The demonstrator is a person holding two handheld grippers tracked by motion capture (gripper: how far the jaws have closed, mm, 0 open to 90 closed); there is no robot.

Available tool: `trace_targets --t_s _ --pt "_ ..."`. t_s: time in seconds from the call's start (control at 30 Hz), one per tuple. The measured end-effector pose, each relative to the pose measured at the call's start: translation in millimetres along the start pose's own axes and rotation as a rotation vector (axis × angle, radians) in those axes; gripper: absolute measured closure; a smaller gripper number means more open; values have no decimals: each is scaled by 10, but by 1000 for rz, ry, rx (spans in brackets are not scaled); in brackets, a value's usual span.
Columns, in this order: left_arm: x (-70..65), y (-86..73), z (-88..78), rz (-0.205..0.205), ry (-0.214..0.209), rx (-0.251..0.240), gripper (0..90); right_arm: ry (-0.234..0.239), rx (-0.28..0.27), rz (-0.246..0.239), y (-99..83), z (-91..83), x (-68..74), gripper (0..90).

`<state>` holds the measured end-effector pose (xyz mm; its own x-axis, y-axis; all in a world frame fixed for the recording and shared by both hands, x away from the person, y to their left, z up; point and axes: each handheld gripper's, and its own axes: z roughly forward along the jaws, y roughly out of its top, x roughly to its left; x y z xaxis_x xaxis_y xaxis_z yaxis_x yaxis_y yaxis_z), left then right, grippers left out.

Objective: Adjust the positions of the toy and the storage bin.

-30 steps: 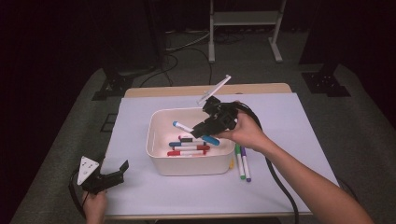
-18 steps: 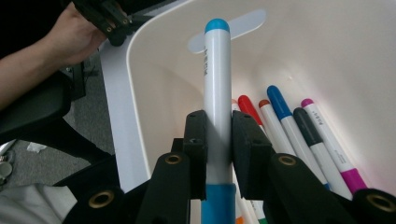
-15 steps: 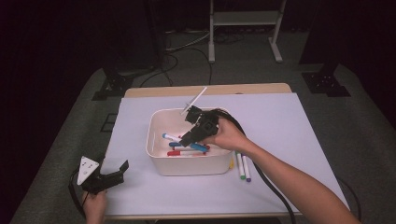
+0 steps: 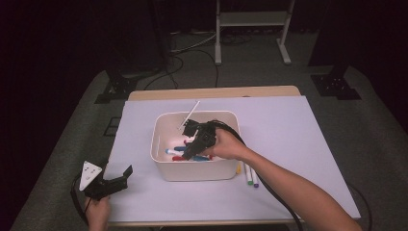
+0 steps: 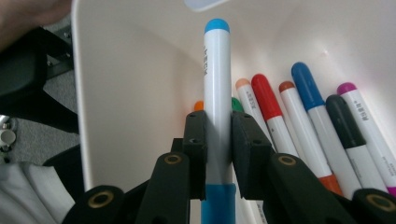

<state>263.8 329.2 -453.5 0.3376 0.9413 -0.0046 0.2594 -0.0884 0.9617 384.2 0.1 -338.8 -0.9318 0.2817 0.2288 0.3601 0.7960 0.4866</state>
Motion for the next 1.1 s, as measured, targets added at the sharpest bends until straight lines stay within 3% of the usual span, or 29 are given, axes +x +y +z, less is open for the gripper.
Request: trace_targets --t_s 0.17,0.23,0.43,0.77,1.1 --pt "0 1 2 0 0 1 6 -3 32 0 -7 58 -12 758" --pt "0 1 1 1 -1 1 5 -9 74 -9 -5 109 -8 734" --pt "-1 1 3 0 -1 2 5 -26 70 -9 -9 102 -13 702" --pt "-5 0 2 0 1 -2 5 -45 -18 -16 -83 -196 50 656" --pt "-7 0 -2 5 3 1 5 -81 -150 7 -317 -725 86 595"
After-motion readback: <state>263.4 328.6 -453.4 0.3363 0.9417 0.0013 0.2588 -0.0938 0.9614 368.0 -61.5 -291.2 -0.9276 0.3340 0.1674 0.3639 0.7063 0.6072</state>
